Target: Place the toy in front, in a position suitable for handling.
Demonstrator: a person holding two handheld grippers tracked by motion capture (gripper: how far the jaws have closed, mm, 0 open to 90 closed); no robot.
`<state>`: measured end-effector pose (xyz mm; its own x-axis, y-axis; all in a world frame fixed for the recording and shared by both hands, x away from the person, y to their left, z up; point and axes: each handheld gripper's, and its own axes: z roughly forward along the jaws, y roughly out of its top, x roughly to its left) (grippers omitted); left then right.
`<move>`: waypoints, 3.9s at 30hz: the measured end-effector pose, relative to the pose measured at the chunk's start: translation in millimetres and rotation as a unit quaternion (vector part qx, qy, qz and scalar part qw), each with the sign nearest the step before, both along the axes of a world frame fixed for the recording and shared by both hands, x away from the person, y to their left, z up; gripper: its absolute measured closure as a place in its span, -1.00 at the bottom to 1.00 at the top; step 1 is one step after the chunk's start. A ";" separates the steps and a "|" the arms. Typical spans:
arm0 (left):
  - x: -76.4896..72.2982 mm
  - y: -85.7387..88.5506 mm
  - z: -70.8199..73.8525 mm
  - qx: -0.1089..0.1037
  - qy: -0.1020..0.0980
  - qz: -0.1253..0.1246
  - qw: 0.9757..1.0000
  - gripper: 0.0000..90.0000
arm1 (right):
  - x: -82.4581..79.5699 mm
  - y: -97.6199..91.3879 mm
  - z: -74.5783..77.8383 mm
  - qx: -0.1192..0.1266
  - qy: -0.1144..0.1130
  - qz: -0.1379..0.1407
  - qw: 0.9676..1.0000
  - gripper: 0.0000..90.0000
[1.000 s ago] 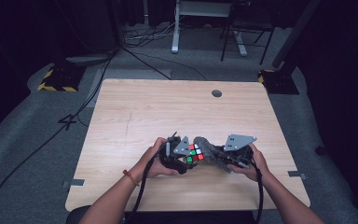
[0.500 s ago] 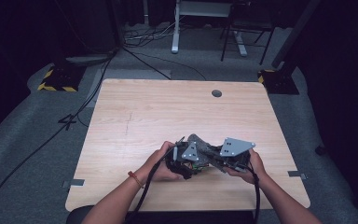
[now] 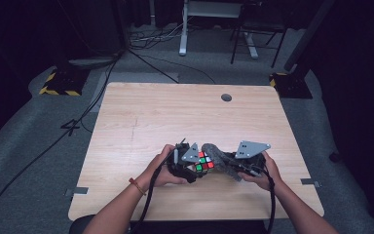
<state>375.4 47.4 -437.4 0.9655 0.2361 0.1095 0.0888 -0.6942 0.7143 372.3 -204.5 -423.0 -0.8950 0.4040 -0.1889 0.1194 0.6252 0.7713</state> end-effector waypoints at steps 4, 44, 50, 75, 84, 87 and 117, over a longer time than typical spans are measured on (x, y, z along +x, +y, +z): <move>-0.9 1.8 3.5 -0.008 -0.006 0.000 1.000 -0.24 | -2.5 5.9 -4.2 -0.015 0.005 0.011 1.000 0.77; -0.9 -13.2 -6.8 0.012 -0.009 -0.009 1.000 -0.26 | -11.1 9.8 6.0 0.053 -0.001 0.061 0.997 0.77; -0.8 -5.6 -1.1 -0.006 -0.010 -0.002 1.000 -0.26 | 1.8 -2.6 -7.2 0.026 0.020 0.026 0.999 0.77; -4.2 -20.7 -11.3 0.030 -0.012 -0.014 0.999 -0.26 | -19.0 20.2 10.0 0.048 -0.006 0.067 0.997 0.77; -3.4 -4.9 2.5 -0.007 -0.018 -0.003 1.000 -0.25 | 1.7 0.5 -5.8 0.011 0.015 0.012 1.000 0.77; -3.7 1.7 9.3 -0.025 -0.019 -0.001 1.000 -0.25 | 5.9 -2.7 -11.0 0.006 0.026 0.007 1.000 0.77; -3.9 -4.7 -0.1 -0.012 -0.015 -0.012 1.000 -0.26 | -12.9 -1.5 11.8 0.090 0.015 0.048 0.995 0.77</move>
<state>371.5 42.7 -437.4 0.9672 0.2165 0.1331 0.0511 -0.6789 0.7324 359.4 -206.0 -411.2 -0.9351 0.3414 -0.0946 0.0901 0.4872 0.8686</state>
